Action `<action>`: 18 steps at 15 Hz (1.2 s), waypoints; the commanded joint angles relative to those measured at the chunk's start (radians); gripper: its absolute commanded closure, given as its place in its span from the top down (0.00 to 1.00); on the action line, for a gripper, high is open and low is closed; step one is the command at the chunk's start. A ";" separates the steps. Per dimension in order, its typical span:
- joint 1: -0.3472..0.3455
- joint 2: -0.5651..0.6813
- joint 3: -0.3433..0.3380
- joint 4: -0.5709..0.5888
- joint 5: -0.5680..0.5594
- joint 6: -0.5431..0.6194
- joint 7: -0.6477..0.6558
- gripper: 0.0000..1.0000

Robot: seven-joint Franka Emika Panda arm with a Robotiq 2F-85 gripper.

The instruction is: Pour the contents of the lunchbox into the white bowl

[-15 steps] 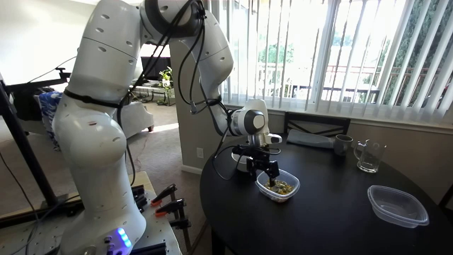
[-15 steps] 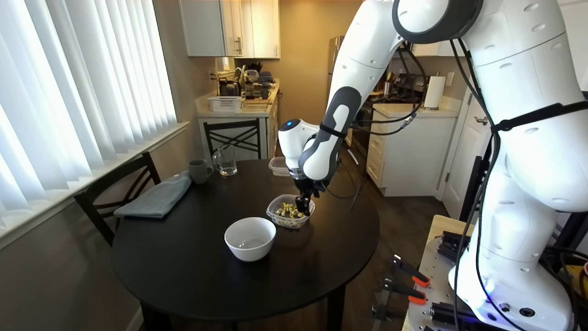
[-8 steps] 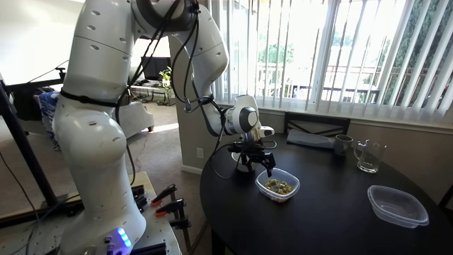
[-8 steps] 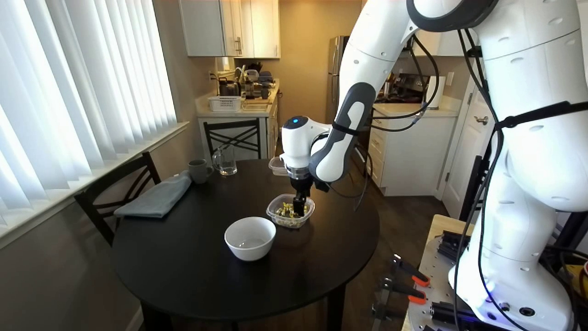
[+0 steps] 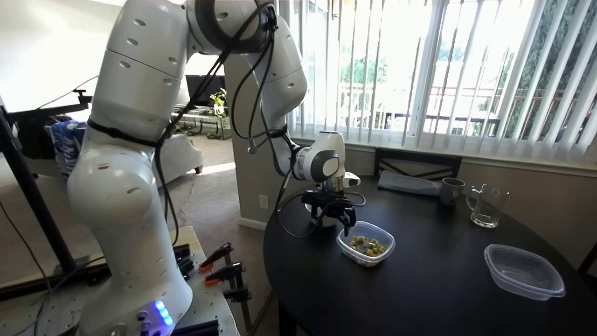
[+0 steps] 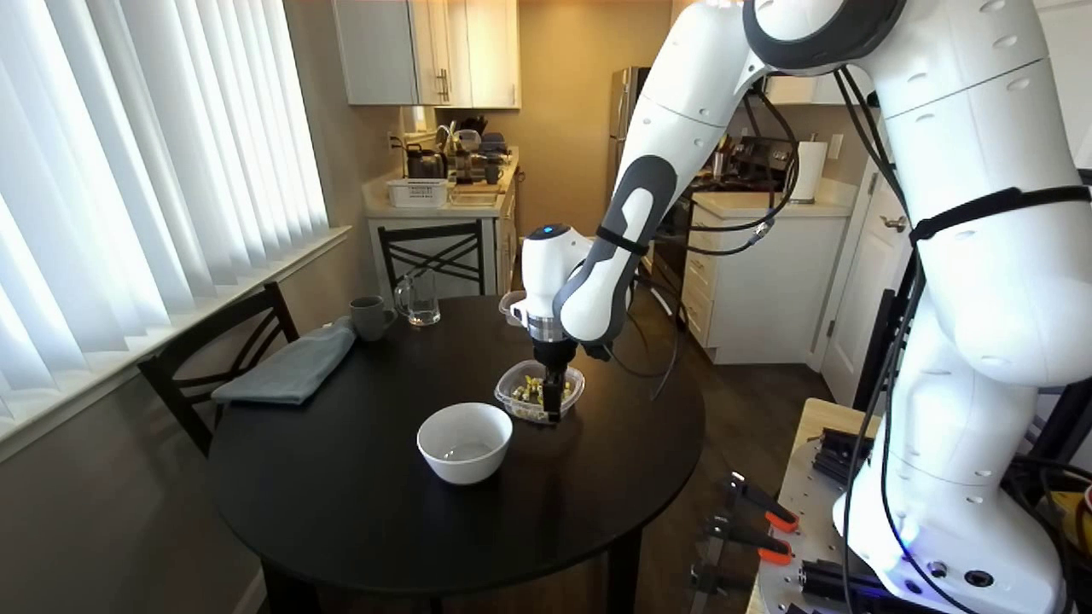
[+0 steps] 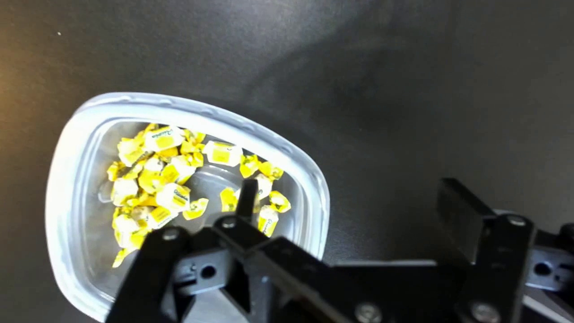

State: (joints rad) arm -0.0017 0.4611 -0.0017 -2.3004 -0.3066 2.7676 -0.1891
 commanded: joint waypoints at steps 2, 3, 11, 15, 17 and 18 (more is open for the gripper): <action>-0.036 0.056 0.036 0.067 0.034 -0.012 -0.095 1.00; -0.037 0.068 0.036 0.083 0.032 -0.009 -0.101 1.00; -0.060 0.154 0.066 0.189 0.041 -0.059 -0.152 0.67; -0.058 0.173 0.067 0.206 0.042 -0.056 -0.144 0.41; -0.054 0.173 0.061 0.204 0.039 -0.046 -0.133 0.27; -0.054 0.171 0.061 0.202 0.040 -0.043 -0.130 0.20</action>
State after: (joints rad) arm -0.0426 0.6333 0.0489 -2.1023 -0.2975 2.7295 -0.2896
